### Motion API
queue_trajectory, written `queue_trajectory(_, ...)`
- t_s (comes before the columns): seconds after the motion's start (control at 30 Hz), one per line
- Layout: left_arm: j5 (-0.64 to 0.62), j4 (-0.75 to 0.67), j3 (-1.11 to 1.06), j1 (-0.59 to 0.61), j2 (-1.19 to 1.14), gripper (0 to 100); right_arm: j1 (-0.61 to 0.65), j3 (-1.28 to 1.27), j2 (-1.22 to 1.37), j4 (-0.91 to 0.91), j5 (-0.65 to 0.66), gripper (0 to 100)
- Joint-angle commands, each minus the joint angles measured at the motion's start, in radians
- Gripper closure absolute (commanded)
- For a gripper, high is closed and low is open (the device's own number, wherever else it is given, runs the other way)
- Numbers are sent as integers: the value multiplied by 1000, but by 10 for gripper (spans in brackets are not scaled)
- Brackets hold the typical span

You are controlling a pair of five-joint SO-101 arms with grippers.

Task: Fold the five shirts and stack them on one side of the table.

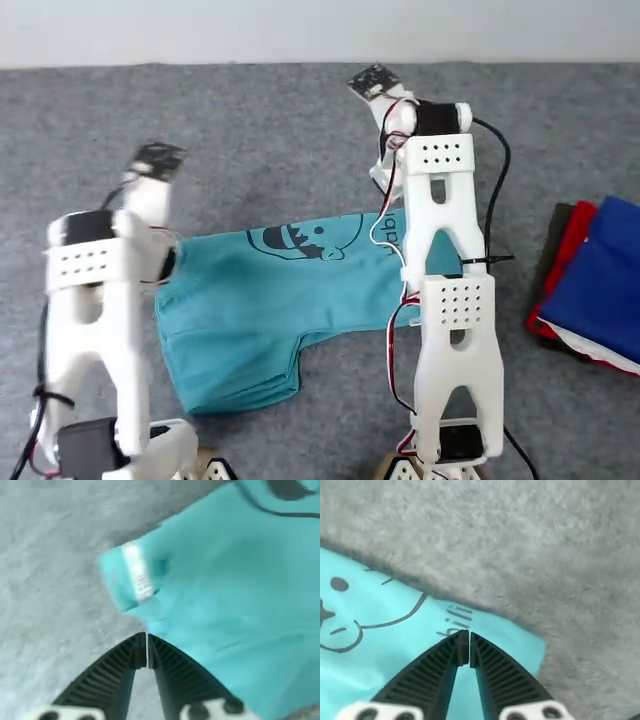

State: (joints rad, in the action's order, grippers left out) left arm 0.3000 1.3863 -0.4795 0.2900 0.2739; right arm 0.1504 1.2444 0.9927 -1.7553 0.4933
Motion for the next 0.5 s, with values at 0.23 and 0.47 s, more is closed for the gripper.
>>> queue_trajectory(0.23,146,9,145,417,-166,985,229,-626,-490,-41,23,990)
queue_trajectory(0.47,152,44,320,509,-394,985,536,-901,-667,-39,18,989)
